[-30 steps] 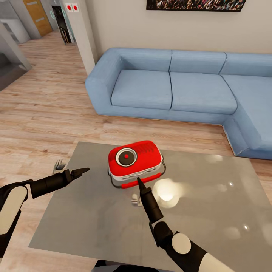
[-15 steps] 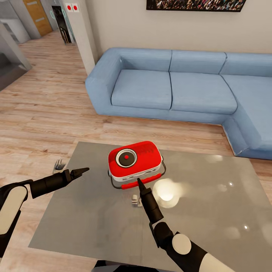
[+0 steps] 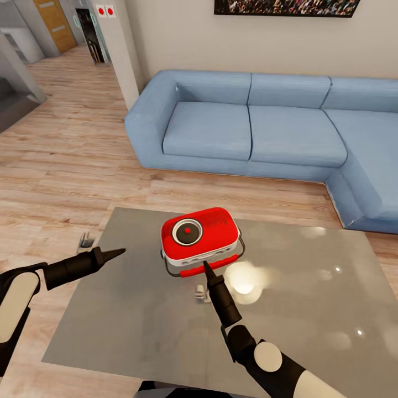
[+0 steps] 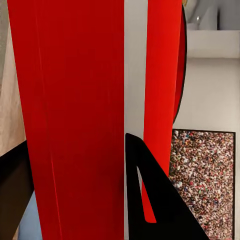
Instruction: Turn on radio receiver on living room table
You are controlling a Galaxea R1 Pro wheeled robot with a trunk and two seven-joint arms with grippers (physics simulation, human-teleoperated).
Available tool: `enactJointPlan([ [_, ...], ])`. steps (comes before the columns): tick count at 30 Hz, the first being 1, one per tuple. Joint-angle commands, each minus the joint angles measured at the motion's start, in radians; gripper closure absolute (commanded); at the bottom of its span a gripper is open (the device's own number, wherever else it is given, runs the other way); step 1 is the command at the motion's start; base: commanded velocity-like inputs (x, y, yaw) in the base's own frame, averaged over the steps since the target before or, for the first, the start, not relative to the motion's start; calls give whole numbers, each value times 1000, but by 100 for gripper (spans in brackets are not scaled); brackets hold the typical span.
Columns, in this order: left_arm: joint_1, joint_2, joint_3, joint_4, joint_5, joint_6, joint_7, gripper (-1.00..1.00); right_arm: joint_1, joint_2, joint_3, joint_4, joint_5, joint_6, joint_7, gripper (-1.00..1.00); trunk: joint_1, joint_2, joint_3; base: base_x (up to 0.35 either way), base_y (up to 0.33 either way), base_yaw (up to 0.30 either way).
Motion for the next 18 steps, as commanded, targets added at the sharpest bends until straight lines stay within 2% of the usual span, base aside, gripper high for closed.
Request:
enactJointPlan([
  [1, -1, -2, 0, 0, 18, 0, 0, 100, 0, 0, 0, -1, 5, 3, -1, 100, 0, 0, 0, 0, 0, 0],
  [3, -26, -9, 0, -1, 55, 0, 0, 100, 0, 0, 0, 1, 6, 2, -1, 100, 0, 0, 0, 0, 0, 0],
  [4, -50, -24, -1, -1, 77, 0, 1, 100, 0, 1, 1, 4, 7, 1, -1, 100, 0, 0, 0, 0, 0, 0],
  [7, -93, -71, -24, 0, 99, 0, 2, 100, 0, 7, 2, 24, 9, -2, -3, 100, 0, 0, 0, 0, 0, 0],
  [10, -131, -114, -68, 2, 104, 0, 15, 100, 0, 12, 3, 52, 7, -4, -6, 100, 0, 0, 0, 0, 0, 0],
  [11, -138, -122, -75, 2, 105, 0, 18, 100, 0, 12, 3, 55, 7, -4, -8, 100, 0, 0, 0, 0, 0, 0],
  [15, -172, -188, -100, 5, 108, 0, 72, 100, 0, 13, 3, 82, -7, -15, -50, 100, 0, 0, 0, 0, 0, 0],
  [18, -175, -195, -102, 5, 108, 0, 80, 100, 0, 13, 3, 85, -21, -21, -66, 100, 0, 0, 0, 0, 0, 0],
])
